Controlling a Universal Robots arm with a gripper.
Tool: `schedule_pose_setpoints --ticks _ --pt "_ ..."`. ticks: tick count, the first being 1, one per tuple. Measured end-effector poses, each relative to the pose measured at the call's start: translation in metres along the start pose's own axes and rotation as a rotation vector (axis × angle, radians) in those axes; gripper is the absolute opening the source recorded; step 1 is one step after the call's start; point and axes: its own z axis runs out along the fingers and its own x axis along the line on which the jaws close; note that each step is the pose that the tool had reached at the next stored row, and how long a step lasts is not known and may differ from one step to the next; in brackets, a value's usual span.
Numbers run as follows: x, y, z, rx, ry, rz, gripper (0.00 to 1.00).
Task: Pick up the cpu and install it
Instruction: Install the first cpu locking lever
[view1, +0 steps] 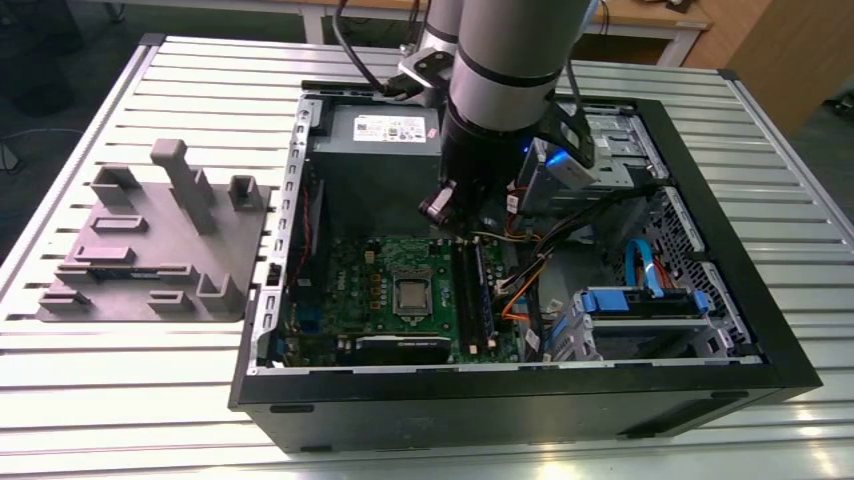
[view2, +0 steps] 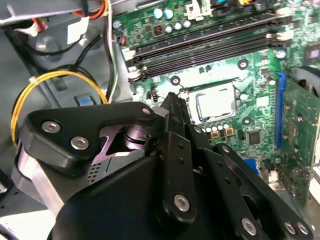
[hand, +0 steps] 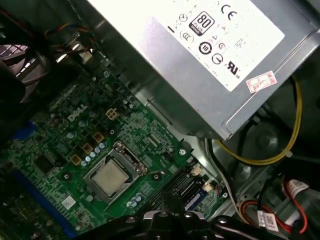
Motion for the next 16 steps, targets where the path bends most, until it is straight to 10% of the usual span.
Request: schedule_pose_setpoints --ticks 4,9,16 --pt "-0.0002 -0.0003 0.0018 -0.0296 -0.0278 -0.016 0.1" --pt "0.0001 -0.0007 0.0086 -0.0384 -0.0263 -0.093 0.1" --pt "-0.0016 0.0015 0.0205 -0.0473 -0.0349 -0.102 0.1"
